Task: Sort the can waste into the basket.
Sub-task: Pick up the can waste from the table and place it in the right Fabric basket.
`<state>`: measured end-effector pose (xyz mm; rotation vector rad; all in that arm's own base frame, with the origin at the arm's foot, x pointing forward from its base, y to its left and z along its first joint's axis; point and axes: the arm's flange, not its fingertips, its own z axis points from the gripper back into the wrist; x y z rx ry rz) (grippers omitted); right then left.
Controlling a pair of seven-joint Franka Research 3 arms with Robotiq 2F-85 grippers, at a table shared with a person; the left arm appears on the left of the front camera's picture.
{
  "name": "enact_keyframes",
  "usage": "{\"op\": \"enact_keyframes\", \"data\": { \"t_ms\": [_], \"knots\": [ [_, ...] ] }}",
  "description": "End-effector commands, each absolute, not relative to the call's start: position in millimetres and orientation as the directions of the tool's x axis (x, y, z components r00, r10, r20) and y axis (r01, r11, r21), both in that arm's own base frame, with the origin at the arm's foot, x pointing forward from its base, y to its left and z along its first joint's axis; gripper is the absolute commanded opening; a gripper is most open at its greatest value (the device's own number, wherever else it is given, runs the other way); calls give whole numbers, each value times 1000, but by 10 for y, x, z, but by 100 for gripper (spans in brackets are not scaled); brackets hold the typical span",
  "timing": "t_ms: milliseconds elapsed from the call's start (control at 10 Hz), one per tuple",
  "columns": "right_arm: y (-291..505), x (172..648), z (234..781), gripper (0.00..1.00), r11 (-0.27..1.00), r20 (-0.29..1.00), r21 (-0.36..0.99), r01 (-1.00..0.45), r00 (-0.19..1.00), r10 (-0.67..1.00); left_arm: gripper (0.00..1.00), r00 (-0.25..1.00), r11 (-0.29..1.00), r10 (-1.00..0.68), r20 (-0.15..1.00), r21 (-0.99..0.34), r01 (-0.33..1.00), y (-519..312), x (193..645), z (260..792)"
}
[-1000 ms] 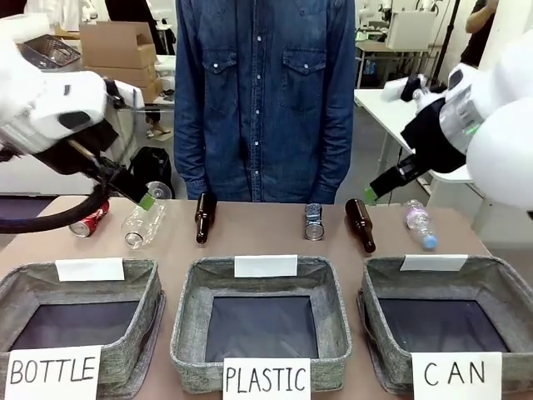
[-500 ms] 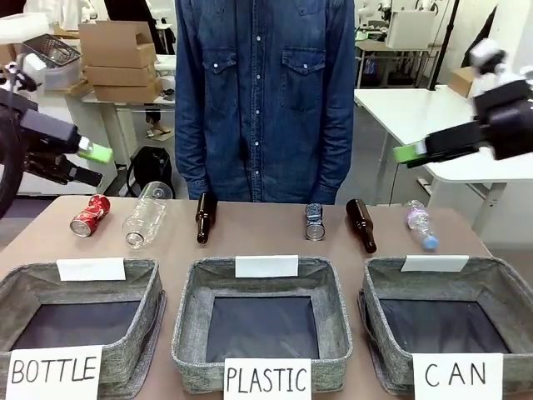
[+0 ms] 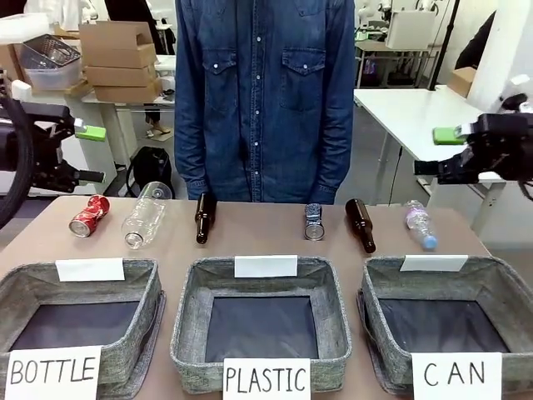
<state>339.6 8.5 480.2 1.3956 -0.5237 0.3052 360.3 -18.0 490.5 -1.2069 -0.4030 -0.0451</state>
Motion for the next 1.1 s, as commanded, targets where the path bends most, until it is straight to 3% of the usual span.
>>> {"op": "enact_keyframes", "data": {
  "t_ms": [0,600,700,800,900,1000],
  "knots": [
    [54,3328,4922,100,131,550,833,-537,830,-92,100,924,327,175,340,-905,271,-126,3571,4949],
    [54,3328,4922,100,131,550,833,-537,830,-92,100,933,345,174,314,-907,241,-102,3549,4958],
    [54,3328,4922,100,131,550,833,-537,830,-92,100,848,521,316,426,-825,221,142,3548,5025],
    [54,3328,4922,100,131,550,833,-537,830,-92,100,840,687,261,476,-702,184,374,3621,5037],
    [54,3328,4922,100,131,550,833,-537,830,-92,100,819,881,224,528,-468,61,539,3712,5022],
    [54,3328,4922,100,131,550,833,-537,830,-92,100,836,987,115,536,-157,-35,538,3833,5003]
  ]
}}
